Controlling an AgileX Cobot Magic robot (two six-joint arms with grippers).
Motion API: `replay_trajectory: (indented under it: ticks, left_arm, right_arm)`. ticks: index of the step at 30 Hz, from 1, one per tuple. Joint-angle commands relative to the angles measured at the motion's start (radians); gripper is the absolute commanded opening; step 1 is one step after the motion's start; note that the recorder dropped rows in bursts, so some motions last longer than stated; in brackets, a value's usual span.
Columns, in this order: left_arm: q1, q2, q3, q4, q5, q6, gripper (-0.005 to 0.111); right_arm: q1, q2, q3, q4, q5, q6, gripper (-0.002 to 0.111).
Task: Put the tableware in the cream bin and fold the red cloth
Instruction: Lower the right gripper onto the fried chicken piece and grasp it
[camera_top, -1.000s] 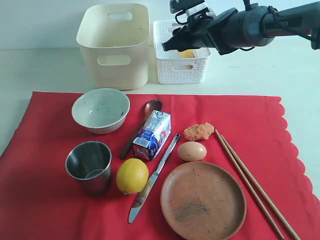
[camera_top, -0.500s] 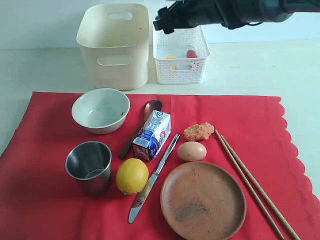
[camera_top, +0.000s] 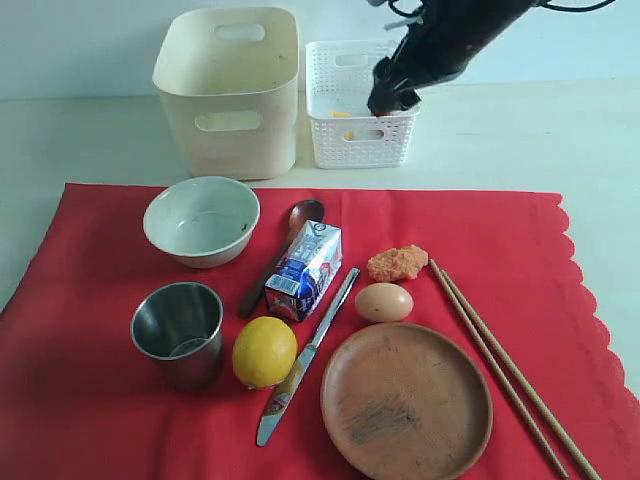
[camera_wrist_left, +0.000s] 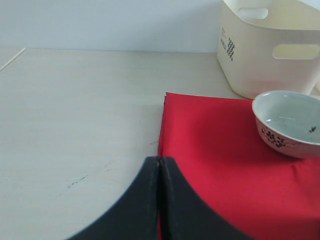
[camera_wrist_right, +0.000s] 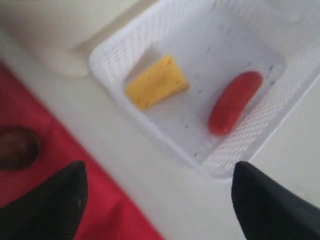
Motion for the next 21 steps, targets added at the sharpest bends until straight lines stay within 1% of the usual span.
replay_trajectory:
  ticks: [1, 4, 9, 16, 21]
  left_arm:
    - [0.002, -0.007, 0.003, 0.004, -0.013, 0.001, 0.000]
    - [0.002, -0.007, 0.003, 0.004, -0.013, 0.001, 0.000]
    - [0.002, -0.007, 0.003, 0.004, -0.013, 0.001, 0.000]
    - [0.002, -0.007, 0.003, 0.004, -0.013, 0.001, 0.000]
    - [0.002, -0.007, 0.003, 0.004, -0.013, 0.001, 0.000]
  right_arm:
    - [-0.002, -0.033, -0.006, -0.033, 0.184, 0.023, 0.076]
    - [-0.002, -0.047, -0.006, -0.028, 0.272, 0.023, 0.076]
    - [-0.002, -0.084, 0.007, 0.007, 0.393, -0.062, 0.076]
    - [-0.002, -0.182, 0.182, 0.068, 0.347, -0.118, 0.076]
    - [0.001, -0.250, 0.361, 0.146, 0.249, -0.211, 0.076]
